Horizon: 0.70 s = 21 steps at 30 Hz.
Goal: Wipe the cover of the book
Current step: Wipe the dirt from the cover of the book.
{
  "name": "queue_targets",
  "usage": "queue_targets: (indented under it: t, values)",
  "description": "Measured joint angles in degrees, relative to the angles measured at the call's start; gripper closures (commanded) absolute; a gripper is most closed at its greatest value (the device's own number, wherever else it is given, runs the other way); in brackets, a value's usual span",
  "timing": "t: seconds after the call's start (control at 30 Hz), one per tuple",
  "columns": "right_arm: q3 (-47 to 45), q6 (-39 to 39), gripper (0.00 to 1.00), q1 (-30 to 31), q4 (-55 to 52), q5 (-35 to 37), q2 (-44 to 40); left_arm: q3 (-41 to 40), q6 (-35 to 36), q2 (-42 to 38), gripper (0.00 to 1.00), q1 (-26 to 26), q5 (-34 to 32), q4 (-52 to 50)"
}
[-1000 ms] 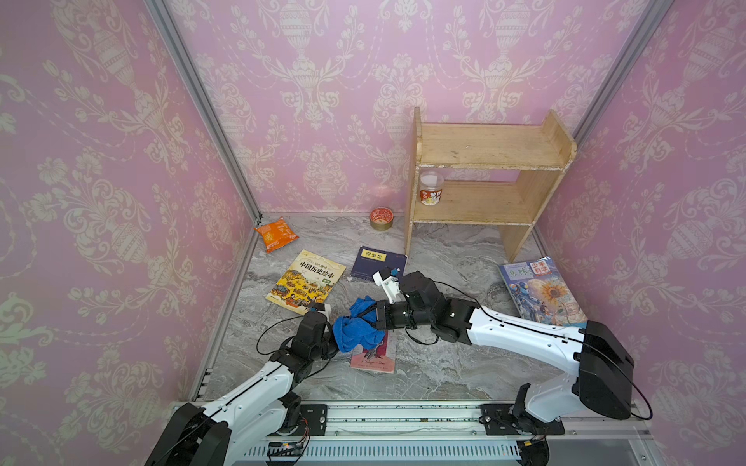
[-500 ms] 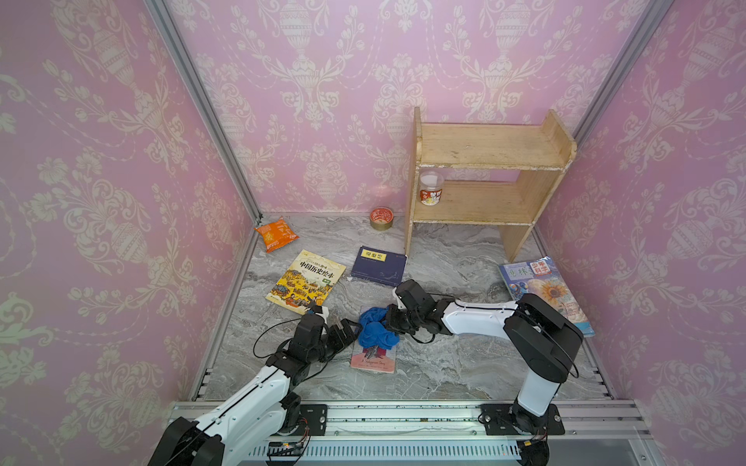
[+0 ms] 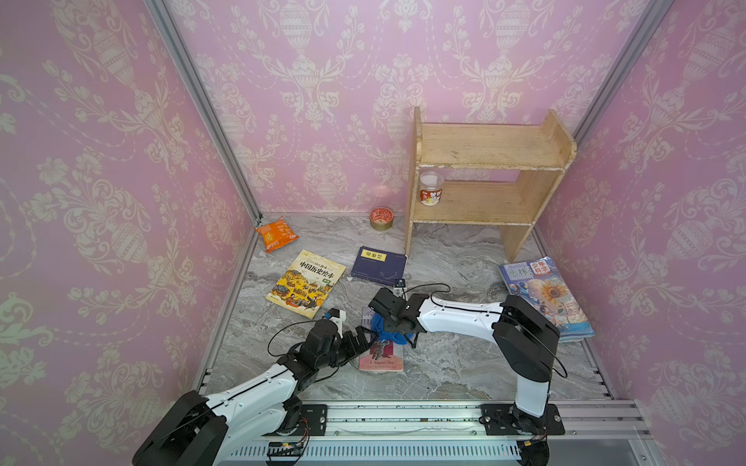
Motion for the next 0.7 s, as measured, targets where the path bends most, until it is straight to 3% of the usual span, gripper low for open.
queue_targets:
  t: [0.33,0.47,0.7]
  values:
    - [-2.69,0.22,1.0,2.25,7.15,-2.49,-0.46,0.0,-1.22,1.7,0.04,-0.66,-0.59,3.5]
    - [-6.93,1.79,1.0,1.11,12.17,-4.37,-2.64,0.0,-1.55,0.15,0.32,-0.63,-0.68,3.45]
    - [-12.81,4.55,1.0,-2.78,20.24,-12.26,-5.97,0.0,-1.33,-0.87,0.6,-0.66,-0.33,3.85]
